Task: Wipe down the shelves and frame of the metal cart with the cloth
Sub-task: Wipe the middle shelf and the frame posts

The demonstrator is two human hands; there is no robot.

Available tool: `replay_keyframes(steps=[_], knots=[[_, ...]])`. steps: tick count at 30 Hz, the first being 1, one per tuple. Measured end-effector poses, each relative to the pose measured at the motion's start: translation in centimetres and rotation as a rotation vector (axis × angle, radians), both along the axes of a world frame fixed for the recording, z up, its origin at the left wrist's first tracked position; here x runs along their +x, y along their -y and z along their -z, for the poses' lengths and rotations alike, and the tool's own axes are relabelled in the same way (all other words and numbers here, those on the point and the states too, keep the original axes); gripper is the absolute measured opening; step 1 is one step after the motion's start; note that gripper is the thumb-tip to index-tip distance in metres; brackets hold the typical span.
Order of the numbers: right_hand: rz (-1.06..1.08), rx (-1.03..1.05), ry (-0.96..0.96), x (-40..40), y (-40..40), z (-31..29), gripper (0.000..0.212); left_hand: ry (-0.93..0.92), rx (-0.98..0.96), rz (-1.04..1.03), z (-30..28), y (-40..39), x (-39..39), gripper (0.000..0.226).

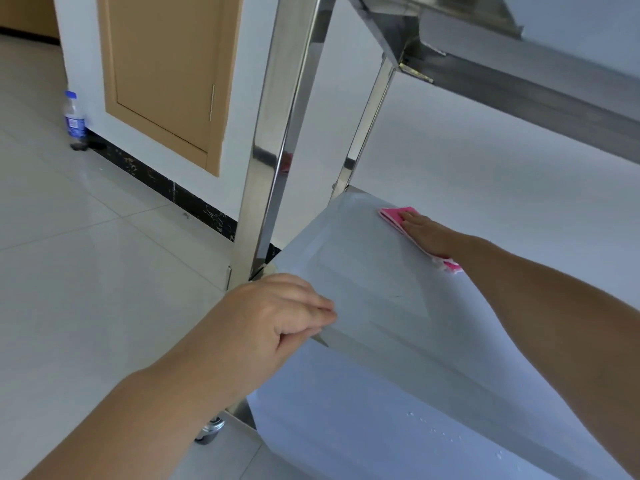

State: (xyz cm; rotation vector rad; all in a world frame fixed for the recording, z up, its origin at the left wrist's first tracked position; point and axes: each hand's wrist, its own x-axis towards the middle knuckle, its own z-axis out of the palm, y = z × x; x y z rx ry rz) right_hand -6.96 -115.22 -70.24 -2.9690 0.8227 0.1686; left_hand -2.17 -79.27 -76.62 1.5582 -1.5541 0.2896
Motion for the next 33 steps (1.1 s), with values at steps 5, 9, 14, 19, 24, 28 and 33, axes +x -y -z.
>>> replay_keyframes(steps=[5, 9, 14, 19, 24, 28, 33], knots=[[-0.007, 0.053, 0.017, -0.8, -1.9, 0.1, 0.048, -0.026, 0.013, -0.014, -0.2, -0.2, -0.3, 0.02], [-0.21, 0.095, 0.015, -2.0, -5.2, 1.1, 0.048, -0.029, 0.013, -0.02, -0.3, -0.2, -0.4, 0.021], [-0.235, 0.121, -0.033, -1.0, -5.7, 0.6, 0.048, -0.051, 0.003, -0.009, -0.4, -0.1, -0.4, 0.02], [-0.093, 0.065, 0.02, 3.0, -4.4, 0.6, 0.05, -0.074, 0.08, 0.058, -1.1, -0.6, 0.0, 0.023], [-0.053, 0.01, 0.036, 5.4, -3.4, 0.5, 0.047, -0.091, 0.14, 0.07, -1.0, -0.8, 0.3, 0.033], [-0.061, 0.012, 0.027, 6.8, -2.4, 0.6, 0.047, -0.092, 0.16, 0.101, -0.7, -0.7, 0.8, 0.033], [-0.074, 0.003, 0.03, 8.1, -1.7, 0.7, 0.046, -0.06, 0.094, 0.072, -0.1, -0.5, 0.6, 0.032]])
